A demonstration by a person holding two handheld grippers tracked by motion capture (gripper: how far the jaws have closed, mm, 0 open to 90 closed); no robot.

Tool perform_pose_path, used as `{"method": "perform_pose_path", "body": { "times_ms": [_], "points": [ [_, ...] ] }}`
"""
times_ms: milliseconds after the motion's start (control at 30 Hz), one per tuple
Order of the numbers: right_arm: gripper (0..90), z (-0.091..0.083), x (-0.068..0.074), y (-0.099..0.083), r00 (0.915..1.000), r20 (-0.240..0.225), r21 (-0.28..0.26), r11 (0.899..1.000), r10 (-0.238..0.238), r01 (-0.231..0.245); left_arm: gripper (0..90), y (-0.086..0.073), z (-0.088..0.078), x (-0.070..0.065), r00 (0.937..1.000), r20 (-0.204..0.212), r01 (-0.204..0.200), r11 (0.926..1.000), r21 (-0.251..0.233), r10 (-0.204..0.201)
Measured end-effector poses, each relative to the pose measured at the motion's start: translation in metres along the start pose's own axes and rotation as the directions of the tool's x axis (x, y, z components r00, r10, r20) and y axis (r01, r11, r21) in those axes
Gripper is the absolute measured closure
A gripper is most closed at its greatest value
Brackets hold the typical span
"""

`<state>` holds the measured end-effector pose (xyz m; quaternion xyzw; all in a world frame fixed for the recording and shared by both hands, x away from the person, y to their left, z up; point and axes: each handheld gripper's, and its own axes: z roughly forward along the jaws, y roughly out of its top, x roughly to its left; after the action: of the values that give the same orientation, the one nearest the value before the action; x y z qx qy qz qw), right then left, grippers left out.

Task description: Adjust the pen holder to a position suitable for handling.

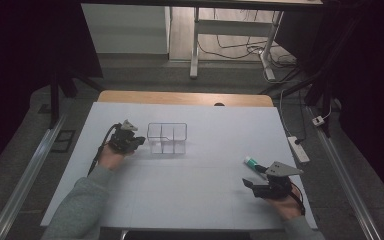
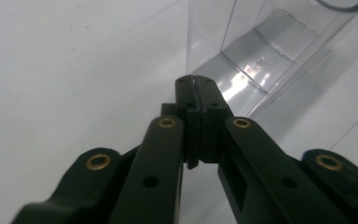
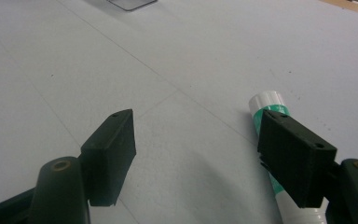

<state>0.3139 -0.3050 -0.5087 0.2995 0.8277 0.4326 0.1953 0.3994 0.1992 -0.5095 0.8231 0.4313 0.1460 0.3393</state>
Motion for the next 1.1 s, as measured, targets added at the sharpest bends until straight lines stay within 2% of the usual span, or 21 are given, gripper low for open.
{"method": "perform_pose_path", "body": {
  "times_ms": [100,300,467,533,767,1100],
  "points": [
    [26.8,0.000,0.000,0.000,1.0000,0.001,0.003,1.000,-0.001,0.001,89.2,0.000,0.003,0.000,0.9999,0.016,-0.001,0.9999,0.013,0.001],
    [26.8,0.000,0.000,0.000,1.0000,0.007,-0.008,1.000,0.001,-0.001,89.2,0.001,0.008,-0.001,0.9988,0.046,0.015,0.9999,0.008,-0.015],
    [26.8,-0.001,-0.001,0.000,1.0000,0.006,-0.010,1.000,0.002,-0.002,89.2,0.002,0.011,-0.004,0.9992,0.040,0.003,0.9999,0.016,-0.004],
    [26.8,-0.001,-0.001,0.000,1.0000,0.005,-0.009,1.000,0.002,-0.002,89.2,0.002,0.012,-0.003,0.9988,0.047,0.016,0.9998,0.014,-0.017],
    [26.9,-0.001,0.000,0.000,0.9999,0.009,-0.001,1.000,-0.005,0.005,89.2,0.004,0.014,-0.002,0.9989,0.040,0.023,0.9995,0.022,-0.023],
    [26.9,0.000,0.000,0.000,1.0000,0.002,0.000,1.000,-0.003,0.003,89.2,0.010,0.019,-0.010,0.9982,0.059,0.012,0.9997,0.023,-0.014]
  ]
}}
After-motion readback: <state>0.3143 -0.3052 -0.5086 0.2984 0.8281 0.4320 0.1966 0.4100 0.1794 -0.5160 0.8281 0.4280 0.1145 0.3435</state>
